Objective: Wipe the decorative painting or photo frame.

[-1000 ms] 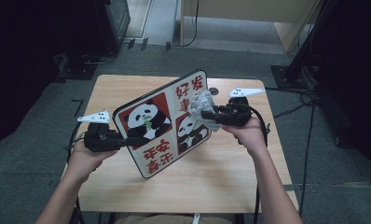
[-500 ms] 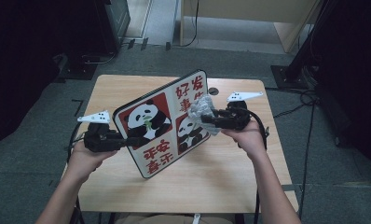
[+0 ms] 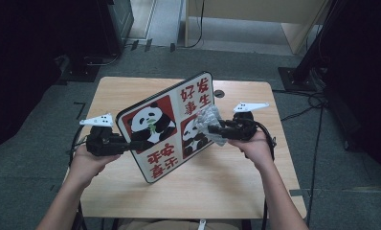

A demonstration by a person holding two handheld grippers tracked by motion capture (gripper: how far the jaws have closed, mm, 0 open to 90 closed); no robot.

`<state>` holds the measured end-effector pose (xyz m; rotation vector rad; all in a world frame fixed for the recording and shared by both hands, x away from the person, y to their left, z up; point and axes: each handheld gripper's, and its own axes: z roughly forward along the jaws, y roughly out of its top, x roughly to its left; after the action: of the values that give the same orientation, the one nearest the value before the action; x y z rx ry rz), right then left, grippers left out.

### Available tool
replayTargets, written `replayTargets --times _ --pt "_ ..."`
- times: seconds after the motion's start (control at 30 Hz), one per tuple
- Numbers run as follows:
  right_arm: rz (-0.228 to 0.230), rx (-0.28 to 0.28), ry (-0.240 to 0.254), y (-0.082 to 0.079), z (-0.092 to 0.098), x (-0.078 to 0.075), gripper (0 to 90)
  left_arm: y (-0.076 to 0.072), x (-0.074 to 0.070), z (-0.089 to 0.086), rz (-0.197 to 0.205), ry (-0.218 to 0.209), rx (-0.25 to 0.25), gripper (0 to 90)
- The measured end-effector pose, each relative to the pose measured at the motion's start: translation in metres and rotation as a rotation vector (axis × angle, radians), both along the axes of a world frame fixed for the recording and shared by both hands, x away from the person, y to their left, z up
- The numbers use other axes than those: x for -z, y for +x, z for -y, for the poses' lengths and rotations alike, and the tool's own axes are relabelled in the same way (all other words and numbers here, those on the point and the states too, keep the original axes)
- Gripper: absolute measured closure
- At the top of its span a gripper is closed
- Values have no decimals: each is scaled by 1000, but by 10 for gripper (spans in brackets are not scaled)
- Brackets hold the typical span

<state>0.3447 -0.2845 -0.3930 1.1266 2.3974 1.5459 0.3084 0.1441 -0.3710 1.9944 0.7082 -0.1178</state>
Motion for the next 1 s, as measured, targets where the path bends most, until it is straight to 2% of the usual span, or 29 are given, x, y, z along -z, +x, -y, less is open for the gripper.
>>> replayTargets --times 0.37,0.53,1.0 --pt "-53 12 -26 -5 2 18 614 0 0 0 -1 -3 1 760" --pt "-69 15 -21 -5 4 25 614 0 0 0 -1 -3 2 760" --pt "-124 17 -59 -10 5 48 615 0 0 0 0 -6 3 758"
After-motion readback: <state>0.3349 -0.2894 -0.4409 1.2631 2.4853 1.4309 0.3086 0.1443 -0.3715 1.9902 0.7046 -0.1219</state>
